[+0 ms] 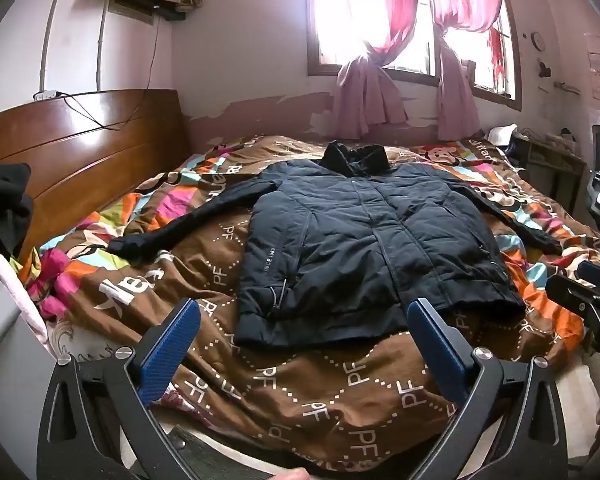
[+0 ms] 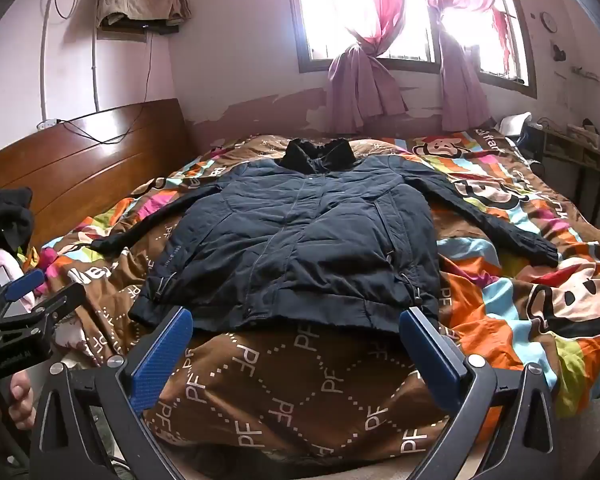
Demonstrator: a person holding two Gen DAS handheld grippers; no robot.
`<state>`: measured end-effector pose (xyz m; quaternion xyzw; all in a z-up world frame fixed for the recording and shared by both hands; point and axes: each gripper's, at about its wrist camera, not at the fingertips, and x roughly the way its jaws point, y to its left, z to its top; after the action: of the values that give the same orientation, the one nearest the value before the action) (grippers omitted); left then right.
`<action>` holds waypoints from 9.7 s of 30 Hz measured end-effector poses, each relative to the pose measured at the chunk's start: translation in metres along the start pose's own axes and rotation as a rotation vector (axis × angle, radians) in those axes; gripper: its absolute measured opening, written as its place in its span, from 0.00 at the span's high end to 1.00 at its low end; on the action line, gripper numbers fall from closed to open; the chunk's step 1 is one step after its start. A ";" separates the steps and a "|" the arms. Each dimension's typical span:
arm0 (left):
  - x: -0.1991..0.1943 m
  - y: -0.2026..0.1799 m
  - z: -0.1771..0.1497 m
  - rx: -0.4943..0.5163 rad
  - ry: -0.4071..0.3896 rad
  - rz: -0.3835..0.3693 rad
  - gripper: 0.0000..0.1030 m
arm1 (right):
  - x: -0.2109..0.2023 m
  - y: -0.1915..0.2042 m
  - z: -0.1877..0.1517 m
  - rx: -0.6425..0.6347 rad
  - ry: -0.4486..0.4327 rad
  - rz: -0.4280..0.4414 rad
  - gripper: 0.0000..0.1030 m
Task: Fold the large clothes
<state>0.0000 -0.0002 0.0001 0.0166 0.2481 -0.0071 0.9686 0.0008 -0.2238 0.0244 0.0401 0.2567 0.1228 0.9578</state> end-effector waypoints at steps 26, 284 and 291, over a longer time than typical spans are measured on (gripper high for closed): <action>0.000 0.001 0.000 -0.003 -0.003 -0.001 0.01 | 0.000 0.000 -0.001 0.005 0.000 0.003 0.00; 0.226 0.310 0.245 -0.574 -0.185 0.068 0.99 | 0.429 0.047 0.227 -0.159 0.122 0.119 0.09; 0.251 0.176 0.300 -0.301 -0.123 -0.235 0.99 | 0.387 -0.014 0.244 -0.051 0.098 0.139 0.09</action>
<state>0.3681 0.1636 0.1474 -0.1578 0.1869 -0.0838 0.9660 0.4511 -0.1417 0.0471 0.0274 0.2965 0.1972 0.9340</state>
